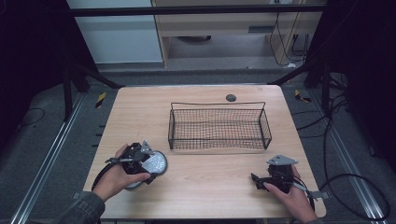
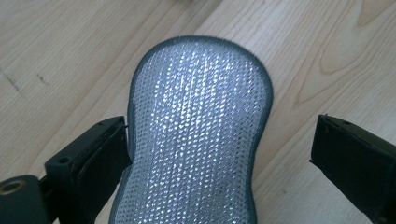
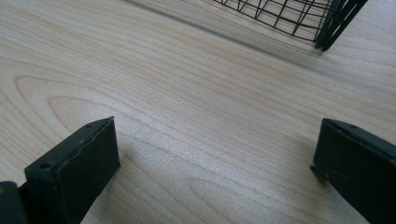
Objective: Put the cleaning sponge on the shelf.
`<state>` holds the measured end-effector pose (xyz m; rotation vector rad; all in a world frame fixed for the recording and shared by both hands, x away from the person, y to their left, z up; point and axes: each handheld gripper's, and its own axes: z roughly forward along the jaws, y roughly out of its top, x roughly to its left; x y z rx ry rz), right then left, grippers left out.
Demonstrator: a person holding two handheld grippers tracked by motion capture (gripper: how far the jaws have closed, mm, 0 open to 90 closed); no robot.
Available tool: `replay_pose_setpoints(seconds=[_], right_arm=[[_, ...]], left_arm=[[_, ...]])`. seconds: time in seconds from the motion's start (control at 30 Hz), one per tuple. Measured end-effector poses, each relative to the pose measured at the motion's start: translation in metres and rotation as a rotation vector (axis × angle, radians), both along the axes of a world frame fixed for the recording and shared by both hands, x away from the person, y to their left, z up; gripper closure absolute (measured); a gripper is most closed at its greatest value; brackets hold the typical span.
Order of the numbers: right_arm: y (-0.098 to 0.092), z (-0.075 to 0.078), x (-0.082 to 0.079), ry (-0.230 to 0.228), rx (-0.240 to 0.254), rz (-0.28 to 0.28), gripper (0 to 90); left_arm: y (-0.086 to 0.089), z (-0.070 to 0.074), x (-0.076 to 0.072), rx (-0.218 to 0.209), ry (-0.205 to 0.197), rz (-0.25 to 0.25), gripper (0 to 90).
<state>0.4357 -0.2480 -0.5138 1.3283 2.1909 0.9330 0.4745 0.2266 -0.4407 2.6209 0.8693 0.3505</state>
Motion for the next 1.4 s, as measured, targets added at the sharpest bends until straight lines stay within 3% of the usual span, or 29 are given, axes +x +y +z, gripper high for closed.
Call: replay_pose_setpoints(seconds=[0.3, 0.43, 0.77, 1.4], right_arm=[[0.0, 0.0, 0.0, 0.0, 0.0, 0.0, 0.4], [0.0, 0.0, 0.0, 0.001, 0.001, -0.001, 0.3], [0.0, 0.0, 0.0, 0.0, -0.001, -0.001, 0.3], [0.0, 0.0, -0.001, 0.001, -0.001, 0.0, 0.3]], left_arm=[[0.01, -0.012, 0.006, 0.016, 0.05, -0.024, 3.4], [0.012, -0.02, 0.01, 0.047, 0.062, -0.023, 3.7], [0.016, -0.029, 0.016, 0.063, 0.09, -0.039, 3.6], [0.021, -0.036, 0.024, 0.04, 0.086, -0.007, 2.5]])
